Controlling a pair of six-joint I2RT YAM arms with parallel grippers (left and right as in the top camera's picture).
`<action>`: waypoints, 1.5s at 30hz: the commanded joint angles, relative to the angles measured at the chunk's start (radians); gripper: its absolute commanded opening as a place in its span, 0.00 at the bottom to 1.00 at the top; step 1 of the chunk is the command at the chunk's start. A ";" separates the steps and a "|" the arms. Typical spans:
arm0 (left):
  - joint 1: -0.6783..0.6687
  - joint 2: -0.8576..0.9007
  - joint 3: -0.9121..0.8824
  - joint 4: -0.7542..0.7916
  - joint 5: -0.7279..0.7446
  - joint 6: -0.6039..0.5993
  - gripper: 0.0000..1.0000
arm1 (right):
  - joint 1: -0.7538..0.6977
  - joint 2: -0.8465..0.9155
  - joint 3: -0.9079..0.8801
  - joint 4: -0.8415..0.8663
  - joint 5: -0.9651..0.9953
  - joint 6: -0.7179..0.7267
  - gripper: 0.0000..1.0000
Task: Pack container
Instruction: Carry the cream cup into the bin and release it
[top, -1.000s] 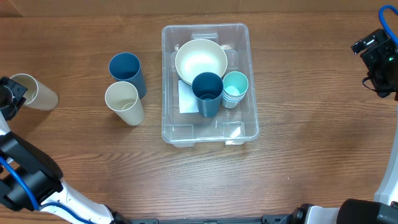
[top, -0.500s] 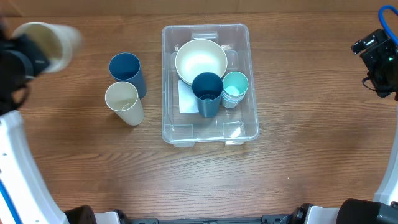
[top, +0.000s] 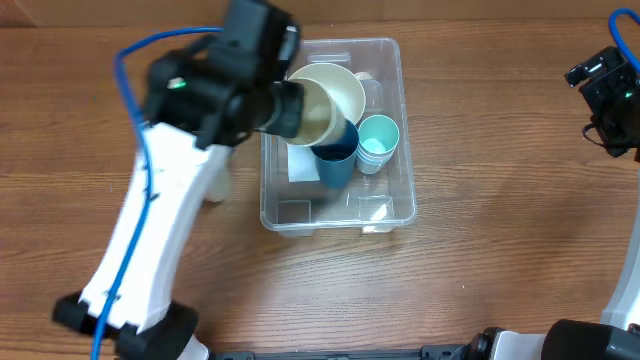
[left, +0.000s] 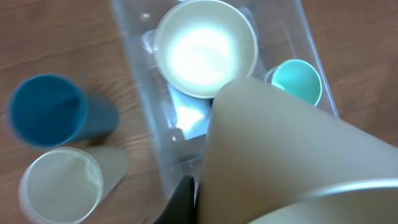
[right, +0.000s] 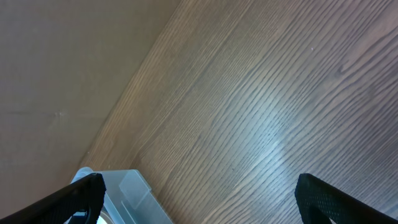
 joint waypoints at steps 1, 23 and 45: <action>-0.029 0.066 0.012 0.045 -0.011 0.022 0.04 | 0.001 -0.017 0.003 0.002 -0.002 0.004 1.00; -0.035 0.145 0.014 0.027 0.041 0.022 0.04 | 0.001 -0.017 0.003 0.002 -0.002 0.004 1.00; -0.031 0.137 0.182 -0.153 -0.180 0.027 0.47 | 0.001 -0.017 0.003 0.002 -0.002 0.004 1.00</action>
